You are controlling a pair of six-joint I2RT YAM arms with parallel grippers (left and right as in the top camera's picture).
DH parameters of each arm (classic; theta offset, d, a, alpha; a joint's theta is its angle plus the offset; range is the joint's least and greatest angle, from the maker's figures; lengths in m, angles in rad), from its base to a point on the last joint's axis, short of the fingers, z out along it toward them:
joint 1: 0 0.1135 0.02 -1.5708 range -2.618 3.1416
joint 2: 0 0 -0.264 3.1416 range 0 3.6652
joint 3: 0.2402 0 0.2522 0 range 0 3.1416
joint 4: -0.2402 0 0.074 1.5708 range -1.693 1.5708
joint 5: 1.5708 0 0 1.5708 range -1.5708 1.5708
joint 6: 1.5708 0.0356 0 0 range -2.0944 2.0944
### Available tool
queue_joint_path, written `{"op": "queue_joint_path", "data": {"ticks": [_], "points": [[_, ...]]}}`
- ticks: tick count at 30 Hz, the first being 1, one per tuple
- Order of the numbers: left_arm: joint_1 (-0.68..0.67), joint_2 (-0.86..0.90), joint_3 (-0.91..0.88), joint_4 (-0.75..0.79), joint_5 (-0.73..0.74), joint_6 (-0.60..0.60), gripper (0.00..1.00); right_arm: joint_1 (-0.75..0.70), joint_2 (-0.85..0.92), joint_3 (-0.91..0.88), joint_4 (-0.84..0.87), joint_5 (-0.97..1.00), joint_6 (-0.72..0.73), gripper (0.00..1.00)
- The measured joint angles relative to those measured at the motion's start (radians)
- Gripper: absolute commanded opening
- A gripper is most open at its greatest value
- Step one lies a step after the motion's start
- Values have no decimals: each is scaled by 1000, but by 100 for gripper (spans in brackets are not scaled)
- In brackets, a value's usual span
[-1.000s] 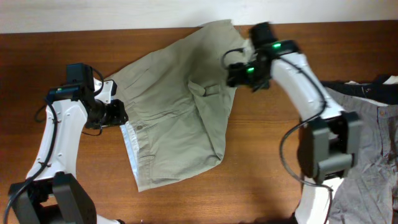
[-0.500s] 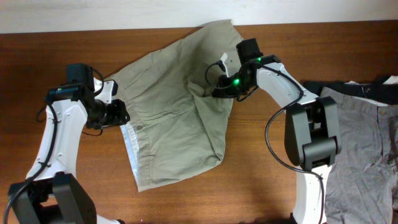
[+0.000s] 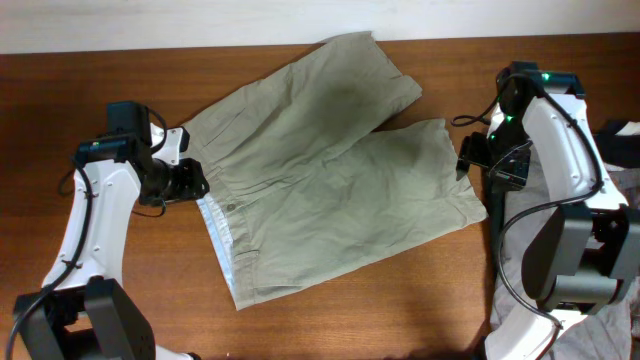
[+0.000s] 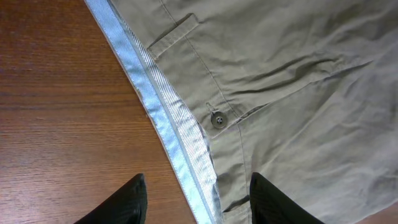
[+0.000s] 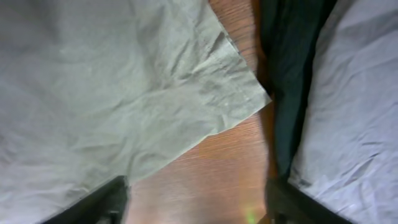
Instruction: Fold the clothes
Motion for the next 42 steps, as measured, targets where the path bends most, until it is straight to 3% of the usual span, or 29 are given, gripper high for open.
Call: {"op": "queue_joint_path", "data": {"ticks": [3,8,10,15,16,19,22,27,28,32,36,37,39,41,42], "points": [[0,0,-2,9,0,0,53,0,0,0,13,-6,-34,79],[-24,11,-142,181,36,-2,46,21,0,-1,66,-292,-243,76],[-58,35,-197,239,63,-3,39,36,0,-1,83,-372,-268,76],[-136,163,-234,353,85,-6,35,60,0,-1,89,-431,-287,76],[-140,175,-232,355,86,-7,32,60,0,-2,90,-436,-289,76],[-141,179,-229,356,46,-8,4,60,0,-2,90,-441,-290,75],[-137,183,-222,309,-130,-40,4,60,0,-2,91,-441,-290,76],[-14,191,-209,304,-246,-101,6,60,0,-2,97,-351,-264,78],[33,197,-202,302,-253,-110,11,60,0,-2,98,-309,-248,79],[128,232,-106,248,-212,-99,20,60,0,-56,110,-230,-187,81],[151,233,86,127,-147,-76,32,60,0,-257,163,-182,-138,76],[154,233,129,79,-106,-62,41,60,0,-312,179,-169,-120,76],[154,233,174,6,-32,-60,43,60,4,-404,220,-149,-89,75],[154,233,181,-54,39,-51,48,58,4,-473,260,-135,-65,64],[153,233,182,-87,60,-51,49,51,5,-497,279,-123,-47,53]]}}
